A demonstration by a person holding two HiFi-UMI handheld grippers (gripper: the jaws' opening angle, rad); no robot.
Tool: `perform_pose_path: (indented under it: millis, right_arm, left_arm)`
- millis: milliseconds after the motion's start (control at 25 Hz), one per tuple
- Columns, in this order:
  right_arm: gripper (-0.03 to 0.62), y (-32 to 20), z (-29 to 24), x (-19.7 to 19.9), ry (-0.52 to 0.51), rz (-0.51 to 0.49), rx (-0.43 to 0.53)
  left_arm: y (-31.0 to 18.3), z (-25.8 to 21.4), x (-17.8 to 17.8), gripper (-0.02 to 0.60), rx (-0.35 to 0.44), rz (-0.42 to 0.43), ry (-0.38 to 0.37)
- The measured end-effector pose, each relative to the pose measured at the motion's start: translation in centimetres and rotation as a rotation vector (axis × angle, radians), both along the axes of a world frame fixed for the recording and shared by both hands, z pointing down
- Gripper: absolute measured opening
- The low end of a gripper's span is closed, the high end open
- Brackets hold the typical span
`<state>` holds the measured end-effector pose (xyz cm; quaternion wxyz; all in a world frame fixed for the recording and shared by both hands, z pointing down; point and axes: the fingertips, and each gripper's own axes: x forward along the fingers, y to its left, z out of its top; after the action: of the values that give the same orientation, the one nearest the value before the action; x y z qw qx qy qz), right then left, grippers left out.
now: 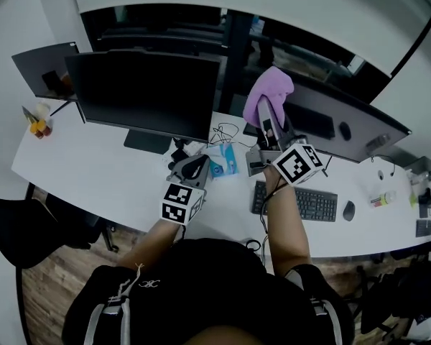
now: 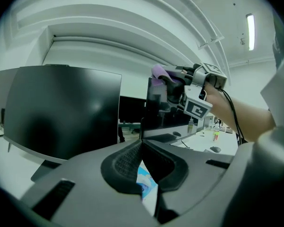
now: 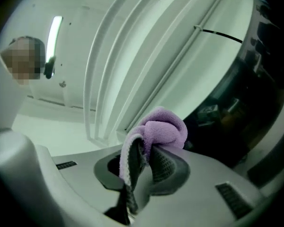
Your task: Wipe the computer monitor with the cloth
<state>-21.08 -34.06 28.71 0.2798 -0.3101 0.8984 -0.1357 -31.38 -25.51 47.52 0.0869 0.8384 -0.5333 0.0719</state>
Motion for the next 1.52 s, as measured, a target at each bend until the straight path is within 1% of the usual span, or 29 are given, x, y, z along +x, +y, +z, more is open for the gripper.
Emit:
perform_pose_path:
  millis: [80,200,320,440,640,720,880,1000,1080,1320,1520]
  right_arm:
    - [0.083,0.9,0.6,1.4,0.089,0.074,0.035]
    - [0.084,2.3,2.1,4.2,0.262,0.22,0.081]
    - [0.084,3.5,3.9,7.8,0.405,0.373,0.096]
    - [0.084,4.8,6.1,12.0,0.478,0.499,0.061]
    - [0.081,5.7,10.2,18.6,0.521,0.638,-0.059]
    - [0.081,6.0,11.3,20.1,0.54,0.657,-0.091]
    - [0.081,7.1,12.9,21.8,0.571,0.631,-0.126]
    - [0.081,7.6,13.7,23.2,0.571,0.616,-0.148]
    - [0.081,7.7,14.1,24.3,0.573,0.625,-0.158]
    - [0.081,7.5,14.6,26.5,0.57,0.646,-0.17]
    - [0.081,7.5,14.7,27.0,0.566,0.616,-0.168]
  left_arm:
    - [-0.4,0.1,0.5,0.014,-0.004,0.012,0.004]
    - [-1.0,0.2,1.6,0.014,-0.012,0.036,0.013]
    - [-1.8,0.2,3.4,0.014,-0.015,0.068,0.022]
    - [-2.5,0.2,5.5,0.014,-0.015,0.1,0.027]
    - [-3.2,0.2,8.9,0.014,-0.013,0.153,0.037]
    - [-3.4,0.0,10.2,0.014,-0.009,0.166,0.045]
    - [-3.5,-0.6,12.8,0.014,0.0,0.177,0.048]
    - [-3.3,-0.9,14.1,0.014,0.007,0.17,0.048]
    - [-3.1,-1.1,15.0,0.014,0.011,0.172,0.049]
    - [-2.6,-1.0,16.3,0.014,0.011,0.135,-0.014]
    - [-2.0,-1.1,17.4,0.014,-0.011,0.139,0.001]
